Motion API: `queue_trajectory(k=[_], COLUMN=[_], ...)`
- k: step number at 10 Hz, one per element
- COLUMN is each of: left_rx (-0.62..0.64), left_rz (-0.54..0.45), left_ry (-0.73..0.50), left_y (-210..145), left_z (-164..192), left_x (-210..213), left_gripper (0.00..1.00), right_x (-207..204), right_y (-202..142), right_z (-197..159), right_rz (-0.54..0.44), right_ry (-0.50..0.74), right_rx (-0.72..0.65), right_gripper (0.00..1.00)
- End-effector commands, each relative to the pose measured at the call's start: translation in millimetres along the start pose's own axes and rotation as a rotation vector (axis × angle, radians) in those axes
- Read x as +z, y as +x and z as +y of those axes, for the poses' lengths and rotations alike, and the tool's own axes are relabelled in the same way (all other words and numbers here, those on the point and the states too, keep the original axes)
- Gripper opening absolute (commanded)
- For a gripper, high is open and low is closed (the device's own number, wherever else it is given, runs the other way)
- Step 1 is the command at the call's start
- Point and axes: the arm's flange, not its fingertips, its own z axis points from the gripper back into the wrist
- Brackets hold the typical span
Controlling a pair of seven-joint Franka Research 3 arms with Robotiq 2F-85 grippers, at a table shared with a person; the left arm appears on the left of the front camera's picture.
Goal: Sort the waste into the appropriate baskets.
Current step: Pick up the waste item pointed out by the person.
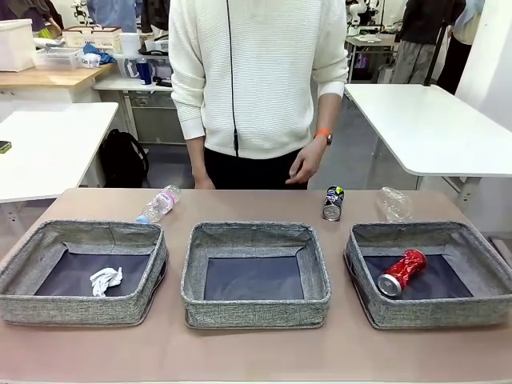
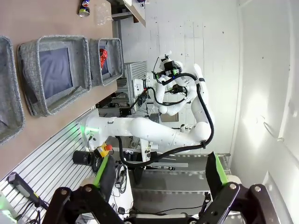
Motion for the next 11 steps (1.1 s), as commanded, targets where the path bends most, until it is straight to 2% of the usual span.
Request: queue_trajectory(k=[1,10,11], left_rx=[-0.026,-0.026,-0.026], left_rz=[0.006,0.006,0.006], left_ry=[-0.022,-0.022,-0.022], left_y=[0,0,0], left_z=[0,0,0], left_x=[3,3,3], left_gripper=[1.00,1.00,1.00], right_x=[0,0,-23], right_y=[-1,0,15], right_z=[2,0,11], right_rz=[0.003,0.000,-0.444], right_ry=[0.007,0.000,-0.397], right_rx=[0.012,0.000,0.029], right_gripper=[1.00,1.00,1.00])
